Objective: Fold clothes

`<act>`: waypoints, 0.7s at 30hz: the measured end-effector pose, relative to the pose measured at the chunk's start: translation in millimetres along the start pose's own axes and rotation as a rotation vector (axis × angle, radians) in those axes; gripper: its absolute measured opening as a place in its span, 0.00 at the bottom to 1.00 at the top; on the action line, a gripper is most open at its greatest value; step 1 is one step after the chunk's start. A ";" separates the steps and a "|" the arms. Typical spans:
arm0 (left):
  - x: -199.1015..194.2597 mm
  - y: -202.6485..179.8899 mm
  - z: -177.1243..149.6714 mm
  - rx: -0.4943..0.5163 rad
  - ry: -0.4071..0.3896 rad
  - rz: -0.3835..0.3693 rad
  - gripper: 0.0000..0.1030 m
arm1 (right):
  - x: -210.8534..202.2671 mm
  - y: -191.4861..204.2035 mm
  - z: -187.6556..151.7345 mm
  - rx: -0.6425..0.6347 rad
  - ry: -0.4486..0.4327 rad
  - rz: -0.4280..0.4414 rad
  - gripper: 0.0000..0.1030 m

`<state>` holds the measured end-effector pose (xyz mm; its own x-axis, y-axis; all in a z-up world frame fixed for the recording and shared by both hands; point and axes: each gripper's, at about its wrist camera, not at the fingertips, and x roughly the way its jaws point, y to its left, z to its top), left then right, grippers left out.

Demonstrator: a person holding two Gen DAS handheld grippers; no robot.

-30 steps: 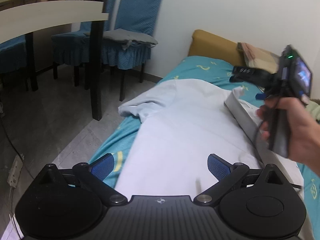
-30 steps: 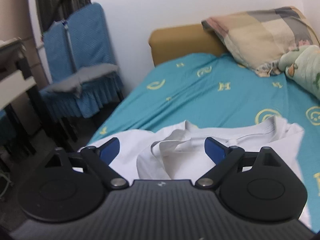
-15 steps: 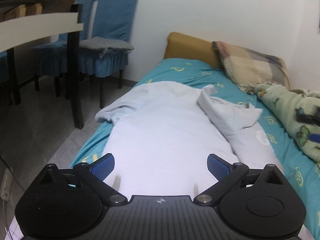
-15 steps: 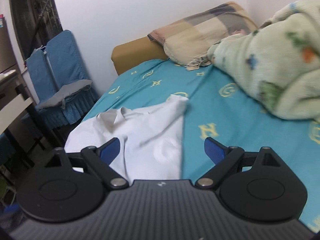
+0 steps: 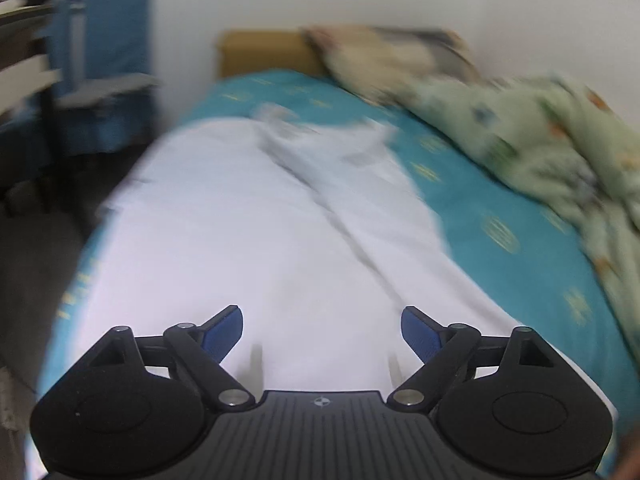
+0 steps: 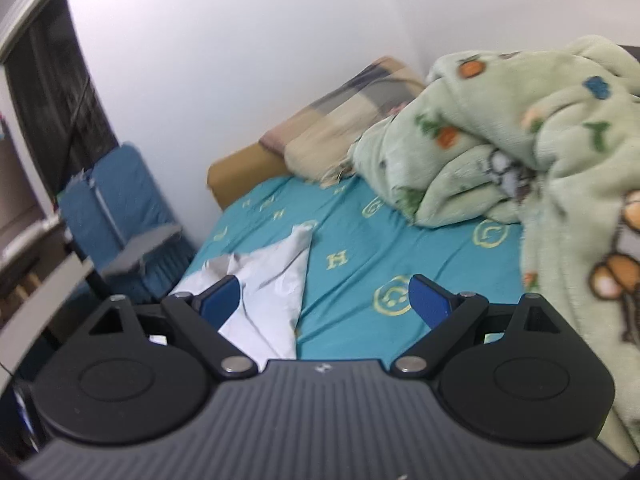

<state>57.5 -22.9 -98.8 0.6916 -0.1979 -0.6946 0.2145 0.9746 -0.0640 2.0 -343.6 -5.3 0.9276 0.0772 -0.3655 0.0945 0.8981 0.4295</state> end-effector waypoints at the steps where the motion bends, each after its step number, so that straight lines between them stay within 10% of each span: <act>1: -1.0 -16.6 -2.6 0.022 0.013 -0.014 0.78 | -3.7 -6.8 2.2 0.022 -0.014 0.006 0.90; 13: 9.9 -214.6 -38.2 0.238 0.143 -0.258 0.69 | 2.9 -73.9 2.5 0.160 -0.030 -0.010 0.90; 17: 36.9 -242.2 -57.3 0.302 0.223 -0.205 0.63 | 4.8 -90.8 0.0 0.209 -0.035 -0.018 0.90; 21: 48.3 -239.9 -64.8 0.319 0.213 -0.140 0.24 | 7.3 -98.8 -3.1 0.223 -0.038 -0.090 0.90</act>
<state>-5.3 -259.5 -163.4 0.4895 -0.2680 -0.8298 0.5232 0.8515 0.0336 -1.7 -430.4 -53.0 0.9243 -0.0194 -0.3812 0.2512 0.7828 0.5693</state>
